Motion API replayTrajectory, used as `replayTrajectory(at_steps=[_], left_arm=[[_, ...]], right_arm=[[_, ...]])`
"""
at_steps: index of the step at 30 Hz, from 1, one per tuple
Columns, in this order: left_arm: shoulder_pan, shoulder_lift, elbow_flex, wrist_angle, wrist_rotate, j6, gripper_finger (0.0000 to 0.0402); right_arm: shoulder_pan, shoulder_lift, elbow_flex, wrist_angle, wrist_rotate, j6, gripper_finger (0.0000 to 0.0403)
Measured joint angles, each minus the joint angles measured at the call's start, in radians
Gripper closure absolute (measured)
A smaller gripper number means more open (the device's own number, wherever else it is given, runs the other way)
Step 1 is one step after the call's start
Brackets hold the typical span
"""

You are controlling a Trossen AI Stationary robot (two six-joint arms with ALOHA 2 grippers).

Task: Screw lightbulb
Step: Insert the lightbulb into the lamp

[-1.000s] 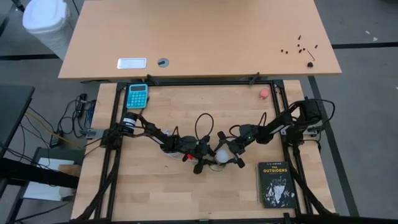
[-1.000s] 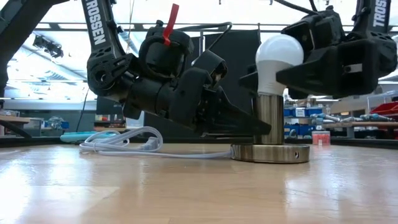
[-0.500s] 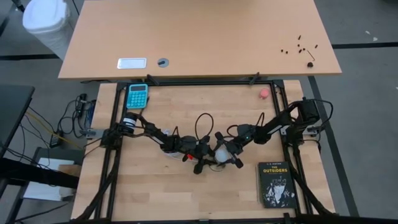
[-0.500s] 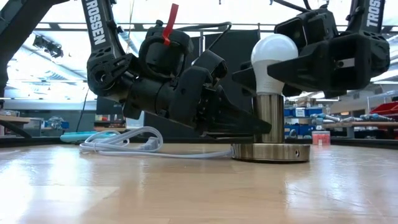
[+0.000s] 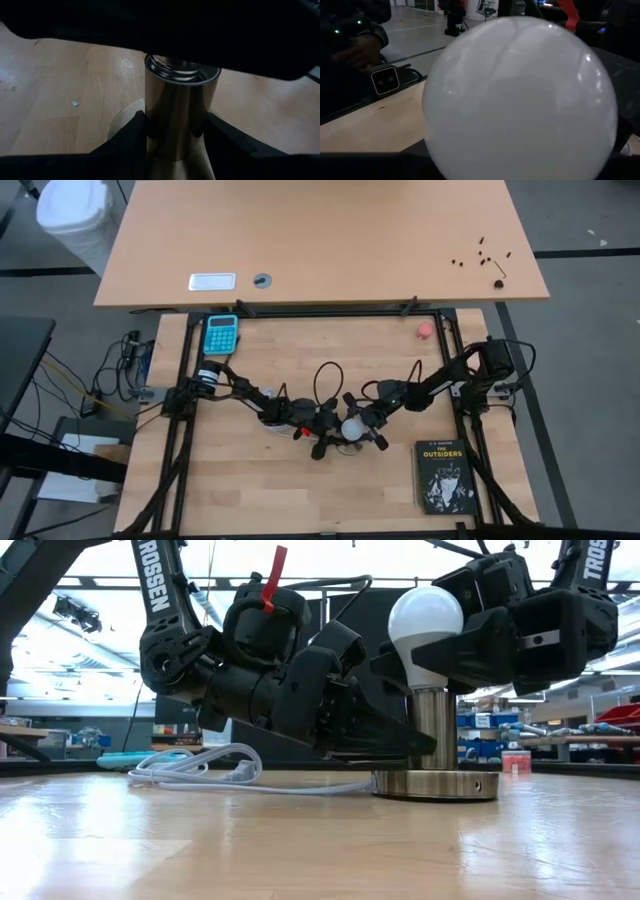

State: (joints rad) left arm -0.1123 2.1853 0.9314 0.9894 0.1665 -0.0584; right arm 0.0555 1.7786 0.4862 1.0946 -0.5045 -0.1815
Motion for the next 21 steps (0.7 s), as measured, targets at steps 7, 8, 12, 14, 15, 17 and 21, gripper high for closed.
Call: replayTrajectory(at_steps=[7, 8, 12, 14, 15, 17, 21], left_arm=[[0.000, 0.000, 0.000, 0.000, 0.000, -0.001, 0.0235], [0.000, 0.000, 0.000, 0.000, 0.000, -0.002, 0.0235], [0.000, 0.000, 0.000, 0.001, -0.008, -0.002, 0.0235], [0.000, 0.000, 0.000, 0.001, -0.026, -0.002, 0.0235], [-0.001, 0.000, 0.000, 0.001, -0.037, -0.002, 0.0235], [-0.004, 0.000, 0.000, -0.001, -0.070, -0.003, 0.0235], [-0.019, 0.000, 0.000, -0.001, -0.185, -0.009, 0.0235]], right_arm=[[0.000, 0.000, 0.000, -0.020, 0.001, 0.006, 0.0188], [0.000, 0.000, 0.000, -0.030, 0.002, 0.006, 0.0189], [0.000, 0.000, 0.000, -0.042, 0.011, 0.021, 0.0189], [0.000, 0.000, 0.000, -0.044, 0.025, 0.028, 0.0189], [0.000, 0.000, 0.000, -0.049, 0.038, 0.029, 0.0189], [0.000, 0.001, 0.000, -0.060, 0.065, 0.036, 0.0189], [0.000, 0.002, -0.015, -0.050, 0.119, 0.062, 0.0189]])
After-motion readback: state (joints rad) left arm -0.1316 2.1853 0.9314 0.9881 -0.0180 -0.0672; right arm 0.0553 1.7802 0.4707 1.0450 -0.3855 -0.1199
